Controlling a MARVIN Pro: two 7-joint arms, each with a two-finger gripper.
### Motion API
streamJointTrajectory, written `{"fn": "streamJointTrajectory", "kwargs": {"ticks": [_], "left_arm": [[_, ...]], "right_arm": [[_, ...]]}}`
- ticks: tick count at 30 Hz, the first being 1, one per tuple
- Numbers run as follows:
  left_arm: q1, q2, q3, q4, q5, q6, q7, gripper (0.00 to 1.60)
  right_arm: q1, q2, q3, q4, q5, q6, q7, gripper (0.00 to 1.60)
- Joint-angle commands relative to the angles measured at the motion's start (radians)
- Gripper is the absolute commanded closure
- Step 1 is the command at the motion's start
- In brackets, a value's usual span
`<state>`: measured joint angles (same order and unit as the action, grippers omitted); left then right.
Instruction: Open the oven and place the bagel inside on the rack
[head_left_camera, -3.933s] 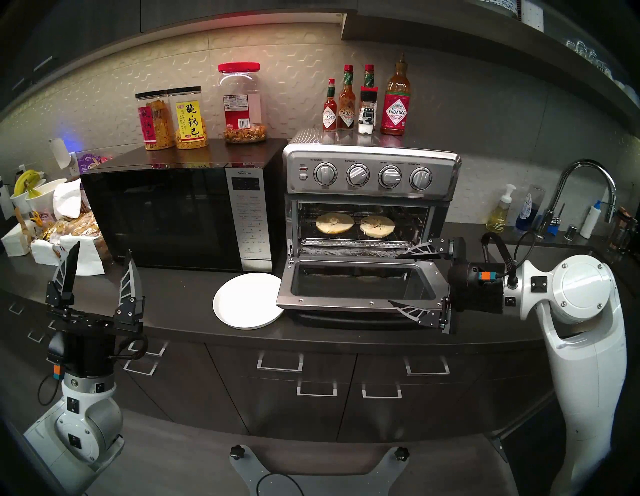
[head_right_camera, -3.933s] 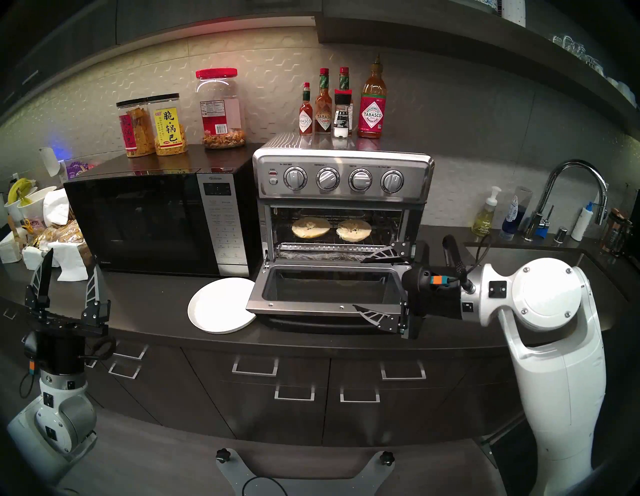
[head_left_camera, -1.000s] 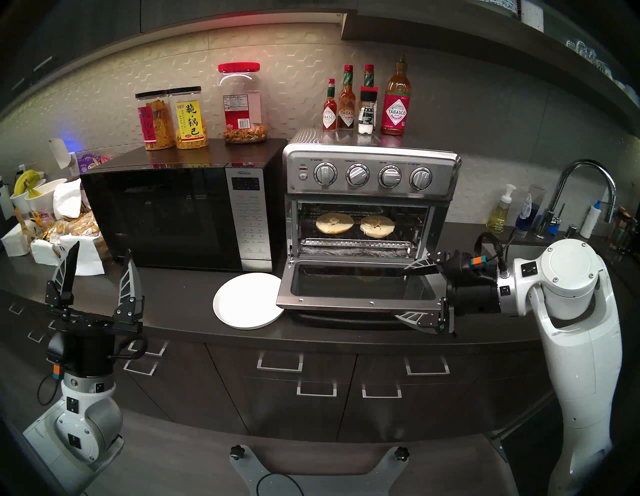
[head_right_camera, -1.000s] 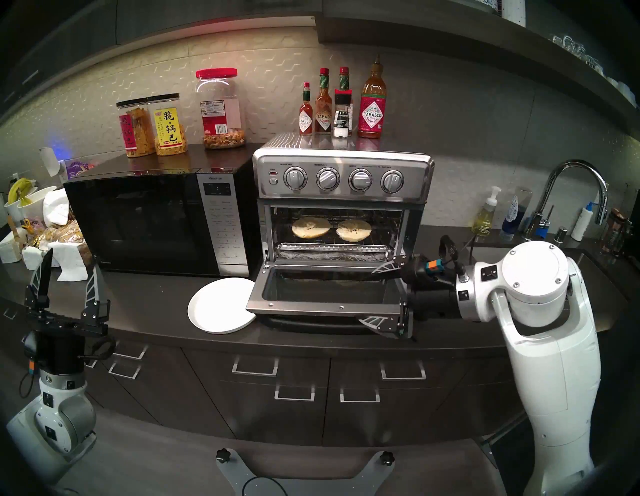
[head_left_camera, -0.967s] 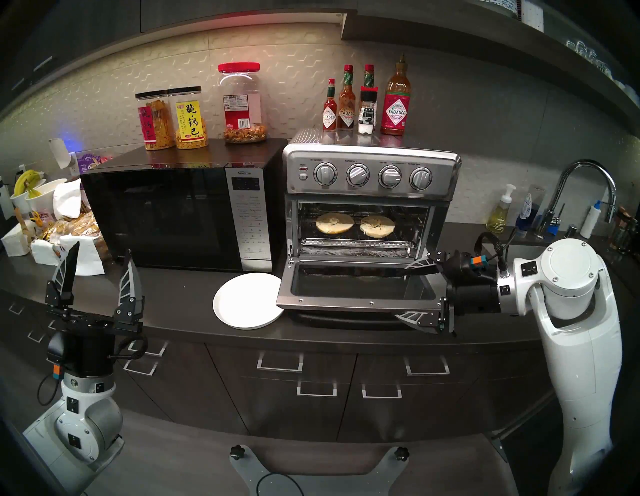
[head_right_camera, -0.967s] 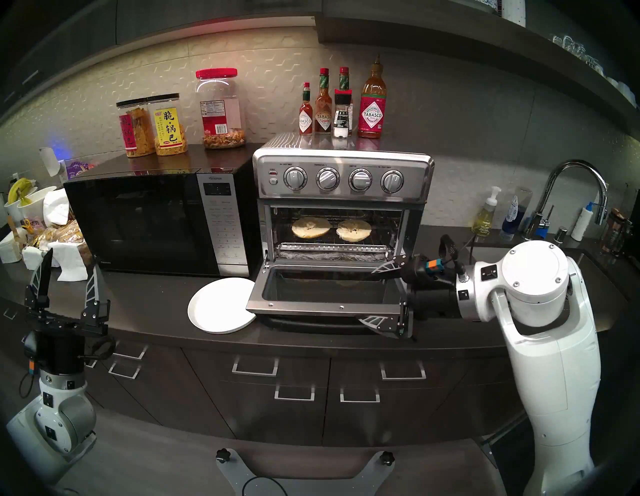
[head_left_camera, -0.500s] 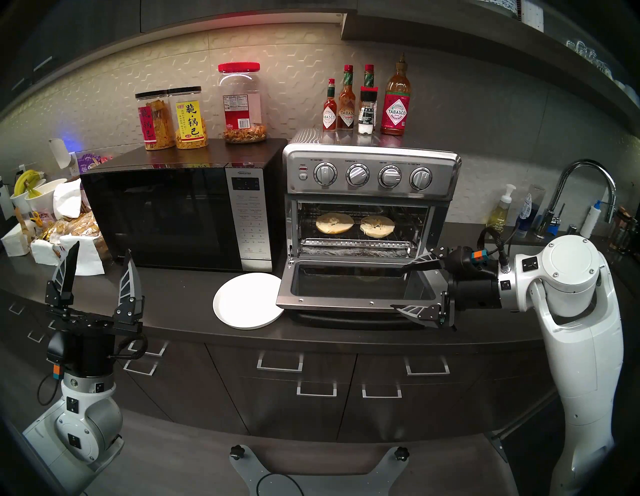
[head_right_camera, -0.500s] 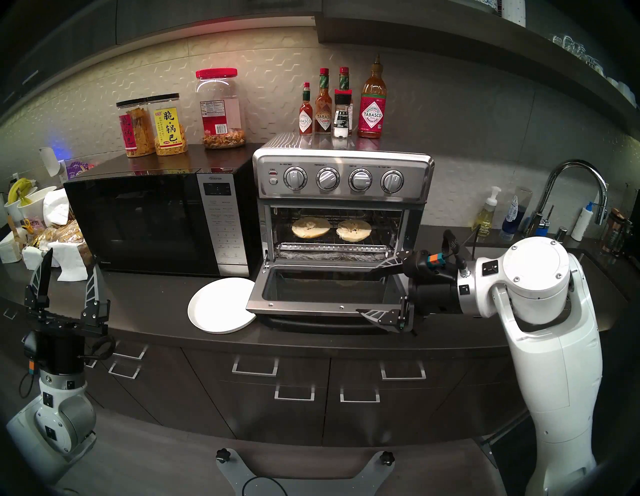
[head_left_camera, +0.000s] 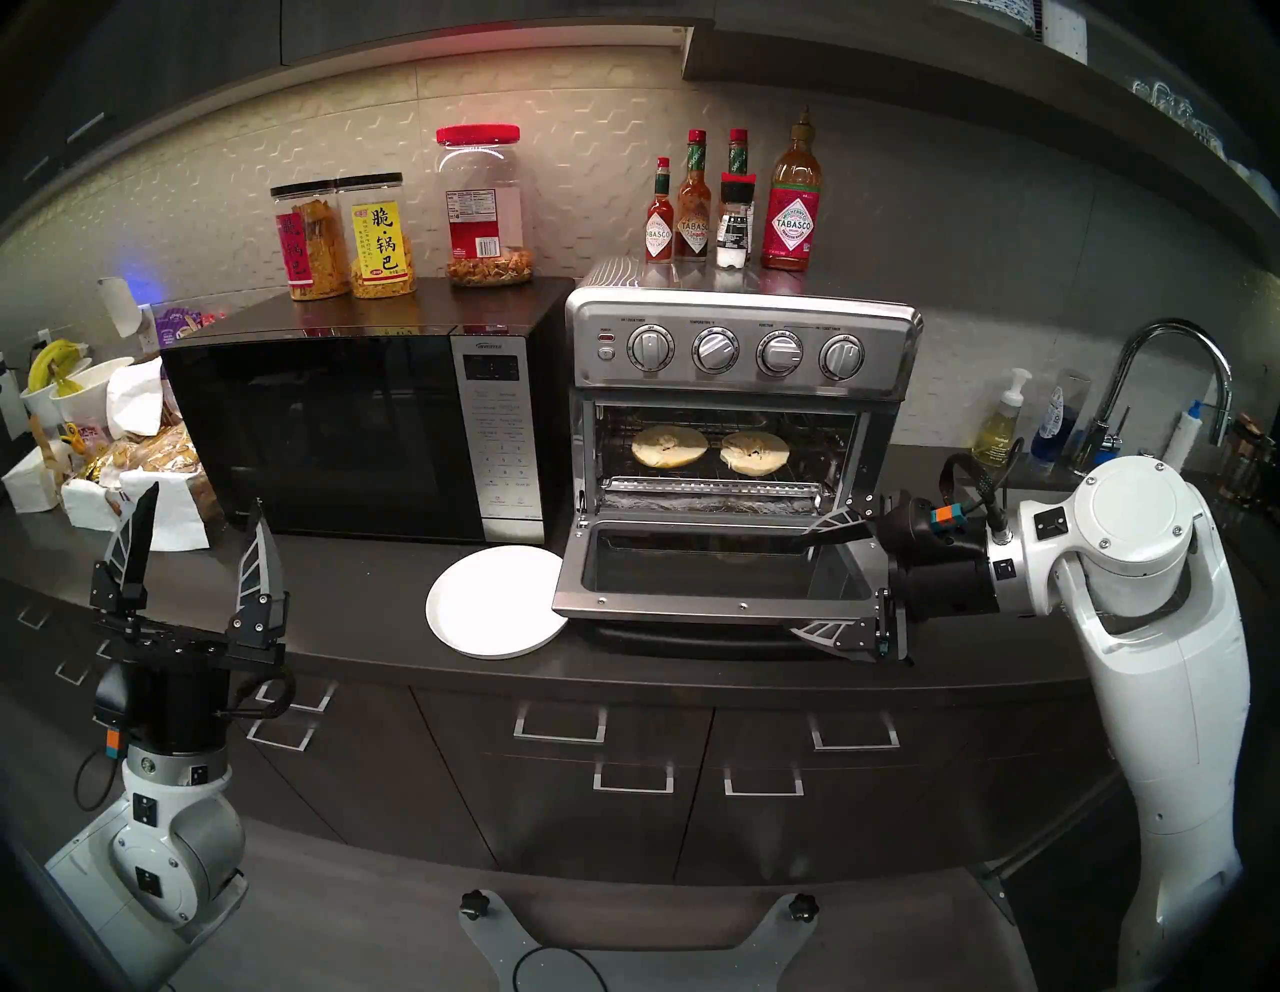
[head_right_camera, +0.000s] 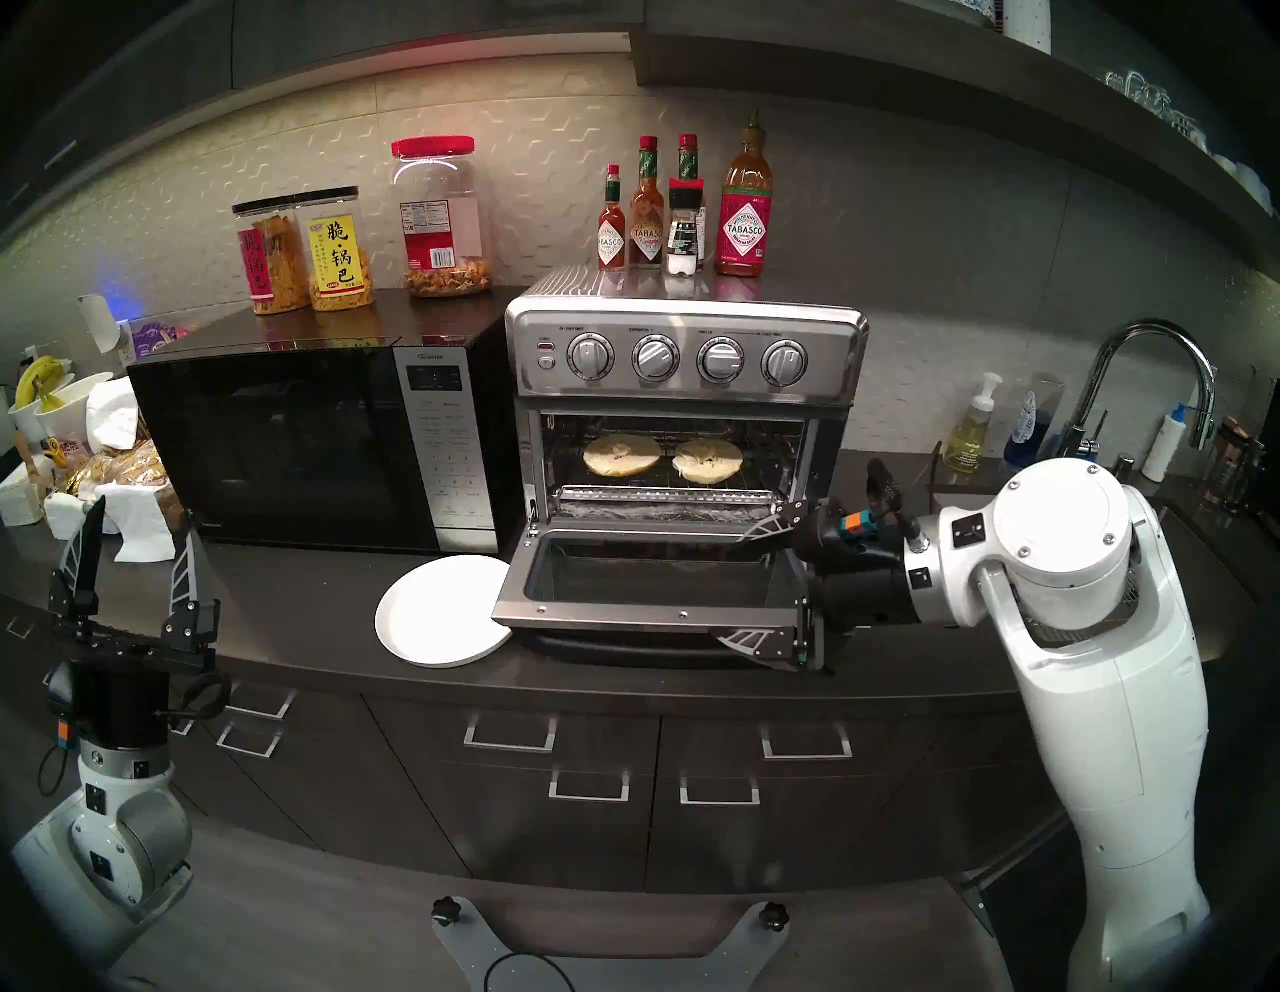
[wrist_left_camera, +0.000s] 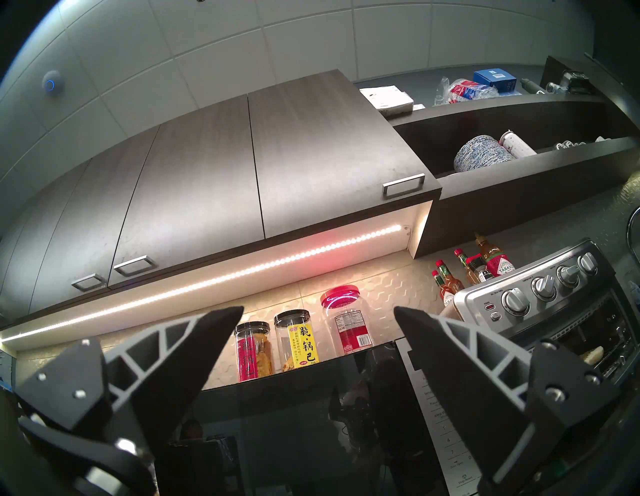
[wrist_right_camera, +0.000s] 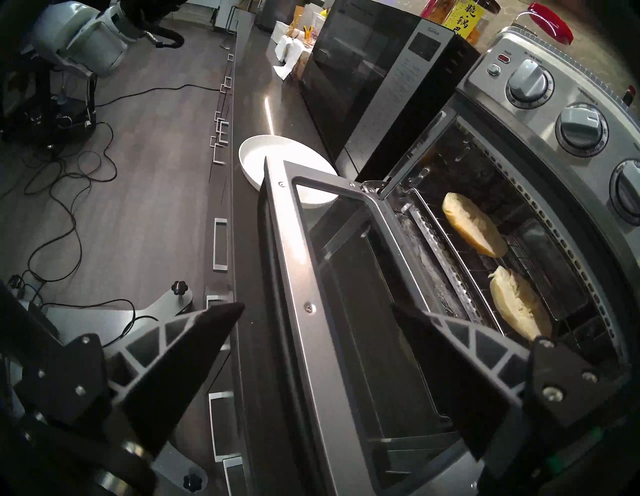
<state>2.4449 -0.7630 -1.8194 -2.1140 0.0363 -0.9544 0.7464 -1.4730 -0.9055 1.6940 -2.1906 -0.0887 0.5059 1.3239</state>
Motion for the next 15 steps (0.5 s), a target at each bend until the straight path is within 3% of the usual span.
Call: {"fn": "streamJointTrajectory", "kwargs": {"ticks": [1,9,15], "left_arm": [[-0.001,0.002,-0.005,-0.021,0.002,-0.003,-0.001,0.0],[-0.001,0.003,-0.004,-0.02,0.003,-0.003,0.002,0.0],[0.0,0.004,-0.004,-0.02,0.004,-0.003,0.004,0.0]], "right_arm": [[-0.008,-0.029,0.035,-0.004,0.017,0.028,-0.016,0.0],[-0.093,-0.123,0.106,-0.01,0.066,0.075,-0.069,0.0],[-0.091,-0.122,0.102,0.003,0.088,0.089,-0.058,0.0]]}}
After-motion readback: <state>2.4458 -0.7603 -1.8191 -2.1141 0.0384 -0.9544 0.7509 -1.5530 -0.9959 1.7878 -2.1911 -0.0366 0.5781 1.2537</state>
